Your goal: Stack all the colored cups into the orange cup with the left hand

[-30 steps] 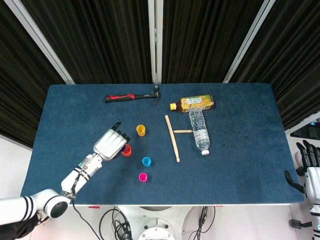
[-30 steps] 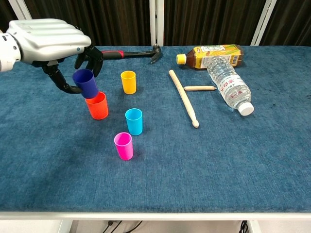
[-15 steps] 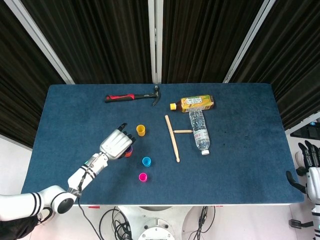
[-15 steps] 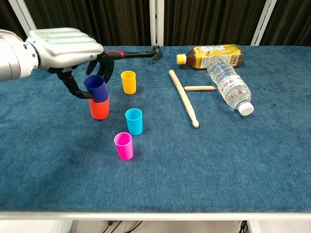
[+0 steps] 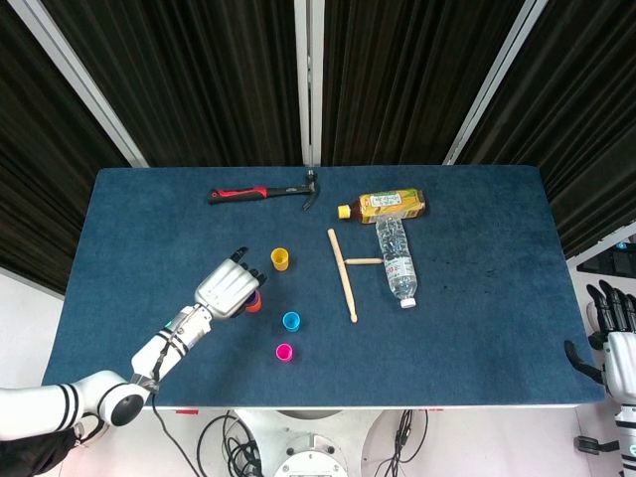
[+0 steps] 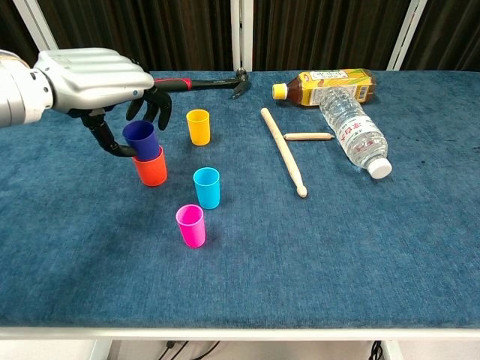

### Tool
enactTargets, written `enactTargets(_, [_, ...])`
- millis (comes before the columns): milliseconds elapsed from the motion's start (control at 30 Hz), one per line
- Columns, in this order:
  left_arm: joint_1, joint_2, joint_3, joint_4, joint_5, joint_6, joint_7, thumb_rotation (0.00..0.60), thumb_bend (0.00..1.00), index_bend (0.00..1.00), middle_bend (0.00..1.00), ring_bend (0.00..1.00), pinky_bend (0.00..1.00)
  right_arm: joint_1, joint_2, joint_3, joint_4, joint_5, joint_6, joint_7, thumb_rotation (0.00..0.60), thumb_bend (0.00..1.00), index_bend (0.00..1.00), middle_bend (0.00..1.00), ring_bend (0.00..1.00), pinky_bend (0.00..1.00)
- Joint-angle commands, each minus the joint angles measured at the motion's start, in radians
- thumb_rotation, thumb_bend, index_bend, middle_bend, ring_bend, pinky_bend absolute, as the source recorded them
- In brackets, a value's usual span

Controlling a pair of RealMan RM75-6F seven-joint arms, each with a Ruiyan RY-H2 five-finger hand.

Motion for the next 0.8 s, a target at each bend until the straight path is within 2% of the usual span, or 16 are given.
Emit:
enactTargets(33, [-0.002, 0.0, 0.0, -0.003, -0.002, 0.0, 0.002, 0.6, 0.25, 0.34, 0.43, 0.46, 0.17, -0.001, 0.0, 0.0, -0.001, 0.001, 0.001, -0.001, 0.6, 0.27, 0.0, 0.0, 0.0, 0.0])
enactTargets(100, [-0.002, 0.004, -0.001, -0.007, -0.002, 0.003, 0.003, 0.6, 0.25, 0.31, 0.41, 0.44, 0.16, -0.001, 0.001, 0.001, -0.001, 0.002, 0.003, 0.0, 0.6, 0.27, 0.0, 0.0, 0.0, 0.0])
enactTargets(267, [0.002, 0.012, -0.011, -0.02, 0.012, 0.029, -0.005, 0.6, 0.24, 0.2, 0.29, 0.3, 0.14, -0.001, 0.002, 0.002, -0.001, 0.002, 0.003, 0.001, 0.6, 0.27, 0.0, 0.0, 0.0, 0.0])
enactTargets(500, [0.003, 0.034, -0.013, -0.044, -0.024, 0.03, 0.01, 0.6, 0.23, 0.2, 0.28, 0.29, 0.14, -0.001, 0.002, 0.003, 0.0, 0.003, 0.005, 0.005, 0.6, 0.27, 0.0, 0.0, 0.0, 0.0])
enactTargets(633, [-0.004, 0.023, -0.066, -0.024, -0.02, 0.059, -0.045, 0.6, 0.23, 0.2, 0.29, 0.29, 0.14, -0.003, 0.005, 0.004, -0.001, 0.0, 0.012, 0.006, 0.6, 0.27, 0.0, 0.0, 0.0, 0.0])
enactTargets(800, [-0.069, -0.029, -0.149, 0.091, -0.041, 0.011, -0.124, 0.6, 0.23, 0.21, 0.3, 0.29, 0.15, -0.011, 0.012, 0.003, -0.011, -0.012, 0.034, 0.006, 0.6, 0.27, 0.0, 0.0, 0.0, 0.0])
